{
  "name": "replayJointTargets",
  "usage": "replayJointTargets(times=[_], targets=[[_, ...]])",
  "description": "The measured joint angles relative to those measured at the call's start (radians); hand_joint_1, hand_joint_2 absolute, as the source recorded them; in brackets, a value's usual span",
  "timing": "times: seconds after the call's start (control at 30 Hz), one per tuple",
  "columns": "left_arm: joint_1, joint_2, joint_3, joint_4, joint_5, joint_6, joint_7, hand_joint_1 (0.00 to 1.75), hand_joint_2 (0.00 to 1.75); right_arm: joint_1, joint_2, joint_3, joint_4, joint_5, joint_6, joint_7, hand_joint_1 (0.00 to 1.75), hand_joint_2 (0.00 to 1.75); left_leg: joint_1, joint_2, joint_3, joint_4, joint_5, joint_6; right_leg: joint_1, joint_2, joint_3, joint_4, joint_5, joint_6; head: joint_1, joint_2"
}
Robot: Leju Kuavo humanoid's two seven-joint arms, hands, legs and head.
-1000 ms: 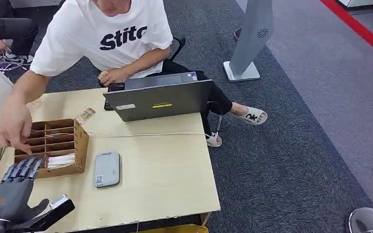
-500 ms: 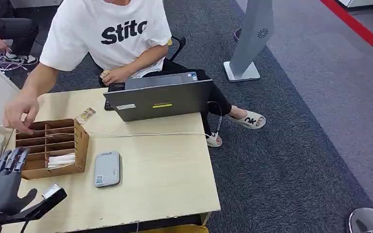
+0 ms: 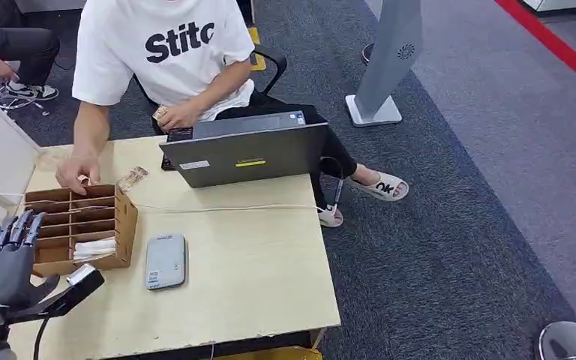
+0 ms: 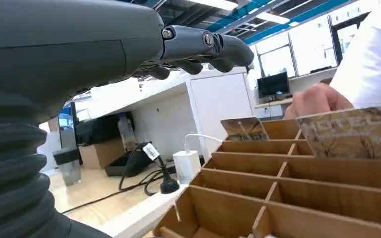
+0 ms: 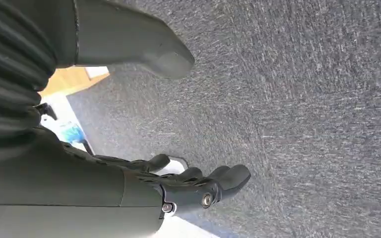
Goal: Pass the card to the sensor for recognition and then transmit it.
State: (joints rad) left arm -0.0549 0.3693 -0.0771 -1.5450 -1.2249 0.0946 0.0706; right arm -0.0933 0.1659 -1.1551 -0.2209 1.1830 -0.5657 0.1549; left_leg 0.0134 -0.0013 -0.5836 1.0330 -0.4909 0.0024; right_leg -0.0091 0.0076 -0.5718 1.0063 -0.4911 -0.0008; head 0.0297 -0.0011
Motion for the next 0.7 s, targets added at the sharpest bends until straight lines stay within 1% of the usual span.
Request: replayJointTargets(times=[0.23, 0.3, 0.43, 0.7], targets=[[-0.037, -0.025, 0.000, 0.047, -0.008, 0.003, -0.003, 0.00, 1.75, 0.000, 0.000, 0.001, 0.000, 0.003, -0.002, 0.006, 0.00, 1.75, 0.000, 0.001, 0.000, 0.000, 0.000, 0.000, 0.000, 0.001, 0.000, 0.000, 0.000, 0.000, 0.000, 0.000], [-0.039, -0.029, 0.000, 0.056, -0.002, 0.004, -0.008, 0.00, 1.75, 0.000, 0.000, 0.001, 0.000, 0.003, -0.002, 0.006, 0.00, 1.75, 0.000, 0.001, 0.000, 0.000, 0.000, 0.000, 0.000, 0.001, 0.000, 0.000, 0.000, 0.000, 0.000, 0.000], [-0.040, -0.038, -0.001, 0.070, 0.031, -0.004, -0.038, 0.00, 1.75, 0.000, 0.000, 0.002, 0.000, 0.003, -0.001, -0.001, 0.00, 1.75, 0.000, 0.001, 0.000, 0.000, 0.000, 0.000, 0.000, 0.001, 0.000, 0.000, 0.000, 0.000, 0.000, 0.000], [-0.040, -0.050, -0.002, 0.079, 0.037, -0.005, -0.039, 0.00, 1.75, 0.000, 0.000, 0.002, 0.000, 0.003, -0.002, -0.002, 0.00, 1.75, 0.000, 0.001, 0.000, 0.000, 0.000, 0.000, 0.000, 0.001, 0.000, 0.000, 0.000, 0.000, 0.000, 0.000]])
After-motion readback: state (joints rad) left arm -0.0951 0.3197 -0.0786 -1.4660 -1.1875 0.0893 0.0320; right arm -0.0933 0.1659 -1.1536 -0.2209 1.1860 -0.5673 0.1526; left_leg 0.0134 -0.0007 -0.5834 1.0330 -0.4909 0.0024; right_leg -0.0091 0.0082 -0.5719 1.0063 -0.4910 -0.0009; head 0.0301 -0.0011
